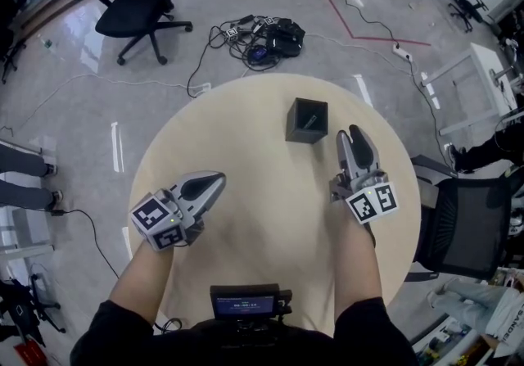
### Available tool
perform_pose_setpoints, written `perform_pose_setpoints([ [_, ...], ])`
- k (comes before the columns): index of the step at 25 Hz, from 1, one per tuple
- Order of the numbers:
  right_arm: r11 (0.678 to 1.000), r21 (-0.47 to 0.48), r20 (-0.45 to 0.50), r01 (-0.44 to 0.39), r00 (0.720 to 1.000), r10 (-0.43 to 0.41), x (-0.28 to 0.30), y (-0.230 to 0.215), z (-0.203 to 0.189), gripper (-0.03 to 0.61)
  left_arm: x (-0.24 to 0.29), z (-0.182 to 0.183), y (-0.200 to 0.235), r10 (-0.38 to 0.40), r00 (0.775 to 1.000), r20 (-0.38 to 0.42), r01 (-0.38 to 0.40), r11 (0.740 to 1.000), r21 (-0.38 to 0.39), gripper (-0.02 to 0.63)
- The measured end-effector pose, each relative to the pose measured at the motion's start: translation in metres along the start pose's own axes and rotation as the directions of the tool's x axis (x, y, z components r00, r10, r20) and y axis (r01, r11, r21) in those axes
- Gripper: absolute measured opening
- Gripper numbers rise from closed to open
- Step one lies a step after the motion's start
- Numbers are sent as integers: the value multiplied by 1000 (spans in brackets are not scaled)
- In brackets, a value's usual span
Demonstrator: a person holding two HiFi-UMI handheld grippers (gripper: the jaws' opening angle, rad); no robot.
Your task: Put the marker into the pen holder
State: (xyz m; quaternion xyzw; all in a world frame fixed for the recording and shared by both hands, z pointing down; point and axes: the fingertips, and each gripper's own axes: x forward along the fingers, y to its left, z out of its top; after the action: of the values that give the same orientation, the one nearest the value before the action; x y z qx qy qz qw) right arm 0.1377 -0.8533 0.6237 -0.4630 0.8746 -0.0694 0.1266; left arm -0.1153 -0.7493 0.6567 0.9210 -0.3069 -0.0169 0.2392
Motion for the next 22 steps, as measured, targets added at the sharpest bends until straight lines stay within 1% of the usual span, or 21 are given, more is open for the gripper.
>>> perform_pose_setpoints([
  [5, 1000, -3, 3, -24, 1000, 24, -29, 20, 22, 126, -18, 3, -7, 26, 1000, -12, -25, 1000, 19, -5],
  [9, 999, 17, 8, -29, 1000, 29, -61, 39, 45, 124, -39, 14, -25, 8, 1000, 27, -9, 999, 31, -5],
  [15, 999, 49, -10, -22, 1000, 22, -99, 57, 90, 124, -68, 54, -53, 11, 998, 69, -17, 997, 79, -5],
  [19, 1000, 23, -4, -20, 1000, 20, -125, 75, 136, 124, -87, 85, -86, 11, 994, 105, -23, 992, 120, -5],
  [22, 1000, 0, -18, -20, 1000, 20, -144, 99, 170, 123, -107, 111, -117, -6, 990, 137, -15, 989, 150, -5],
])
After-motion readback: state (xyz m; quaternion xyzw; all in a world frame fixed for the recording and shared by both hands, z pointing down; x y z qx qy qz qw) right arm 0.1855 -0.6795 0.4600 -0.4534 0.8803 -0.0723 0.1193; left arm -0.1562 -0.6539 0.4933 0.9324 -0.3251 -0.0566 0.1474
